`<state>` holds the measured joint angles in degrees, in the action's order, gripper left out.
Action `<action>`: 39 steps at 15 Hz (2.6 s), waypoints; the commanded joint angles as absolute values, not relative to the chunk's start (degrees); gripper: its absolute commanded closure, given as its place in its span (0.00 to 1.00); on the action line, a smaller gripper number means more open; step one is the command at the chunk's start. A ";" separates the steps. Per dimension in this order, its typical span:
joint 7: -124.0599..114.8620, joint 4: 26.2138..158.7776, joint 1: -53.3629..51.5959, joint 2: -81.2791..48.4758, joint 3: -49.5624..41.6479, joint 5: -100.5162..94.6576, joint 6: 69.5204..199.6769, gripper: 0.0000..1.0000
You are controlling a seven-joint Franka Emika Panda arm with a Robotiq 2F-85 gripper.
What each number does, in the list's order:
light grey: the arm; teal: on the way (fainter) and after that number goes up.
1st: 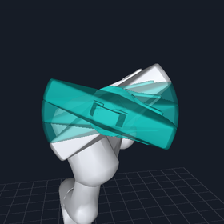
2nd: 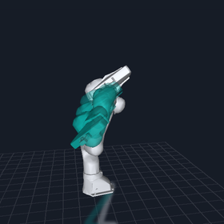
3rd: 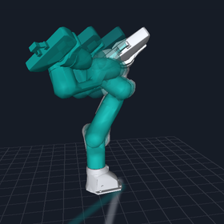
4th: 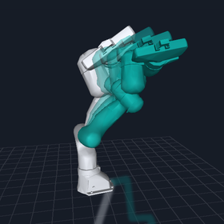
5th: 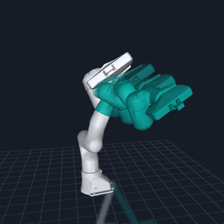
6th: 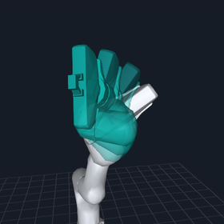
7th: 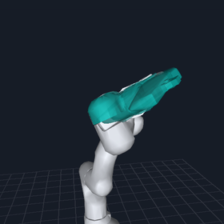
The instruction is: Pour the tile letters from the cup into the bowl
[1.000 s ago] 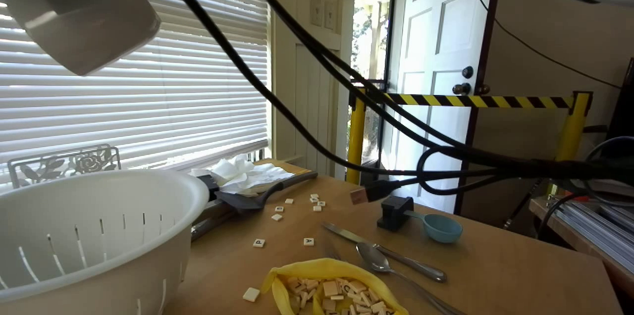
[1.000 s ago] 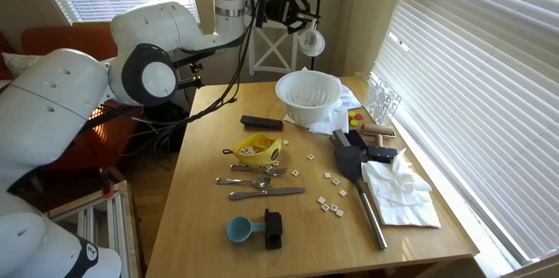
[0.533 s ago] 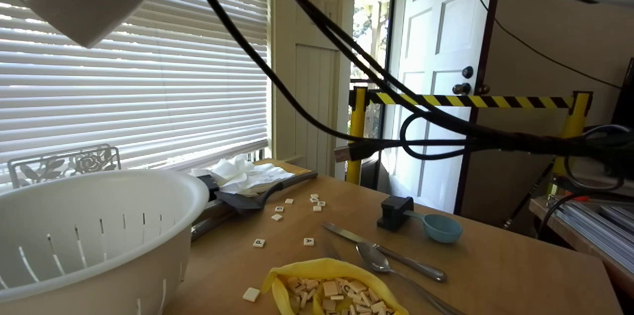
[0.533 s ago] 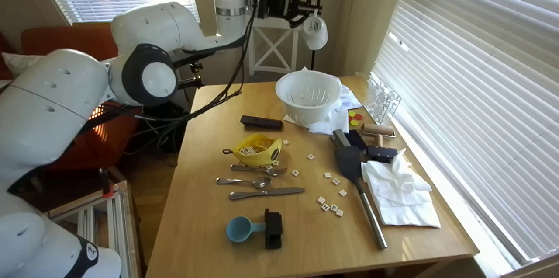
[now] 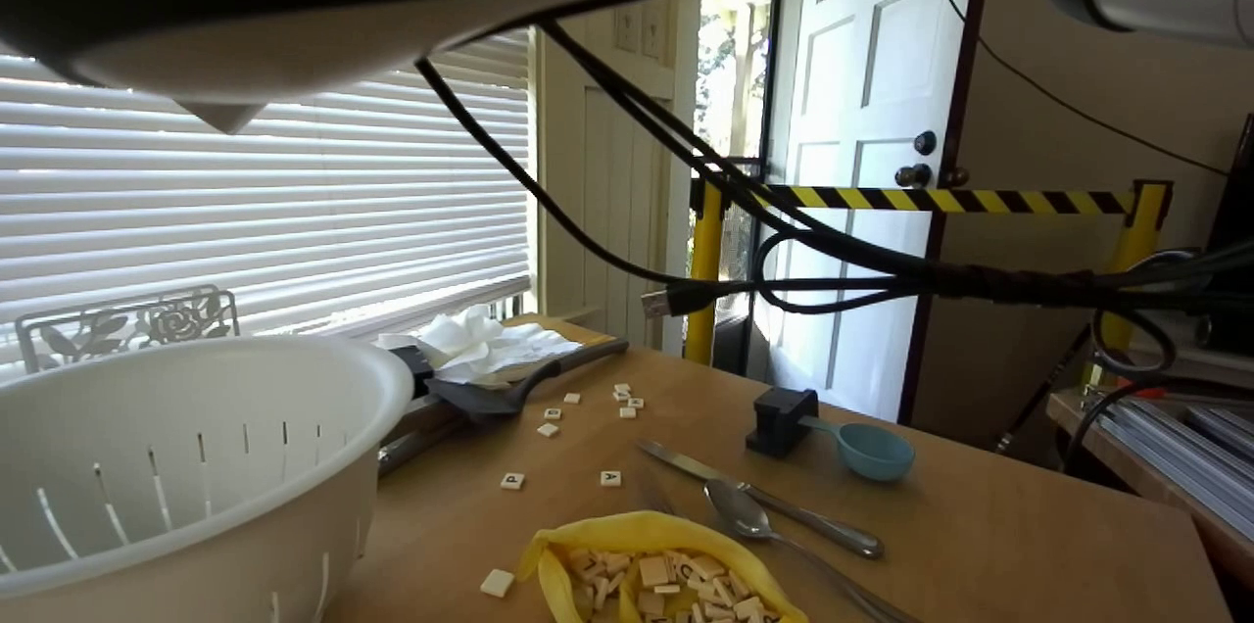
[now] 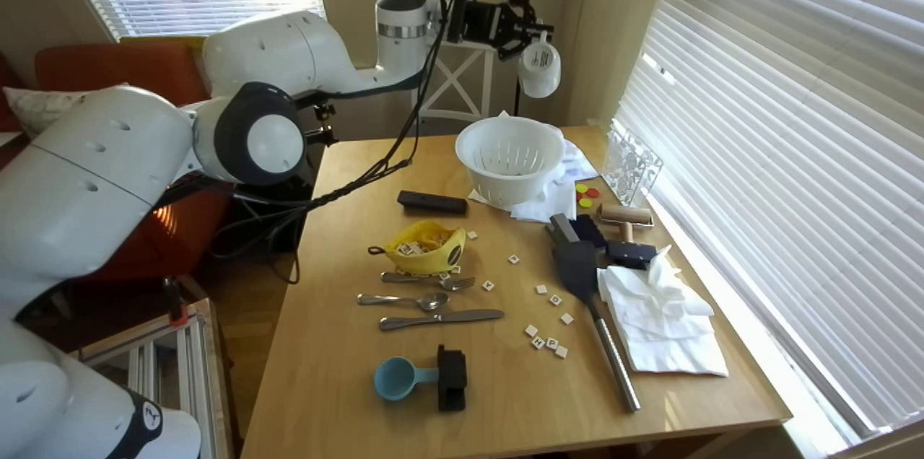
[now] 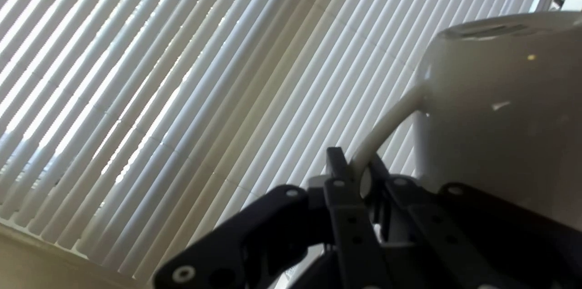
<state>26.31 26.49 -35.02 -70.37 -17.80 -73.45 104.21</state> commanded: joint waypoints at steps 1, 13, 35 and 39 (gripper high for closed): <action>25.08 23.78 -33.53 -71.28 -15.33 -73.31 104.07 0.97; 0.92 26.93 -33.29 -63.23 -9.80 -58.32 82.87 0.97; -39.93 24.00 -22.45 -68.08 -10.54 -39.78 78.69 0.97; -42.59 23.80 -21.54 -70.08 -12.14 -37.01 79.28 0.88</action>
<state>-43.60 26.05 -21.11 -68.78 -9.97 -38.91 79.89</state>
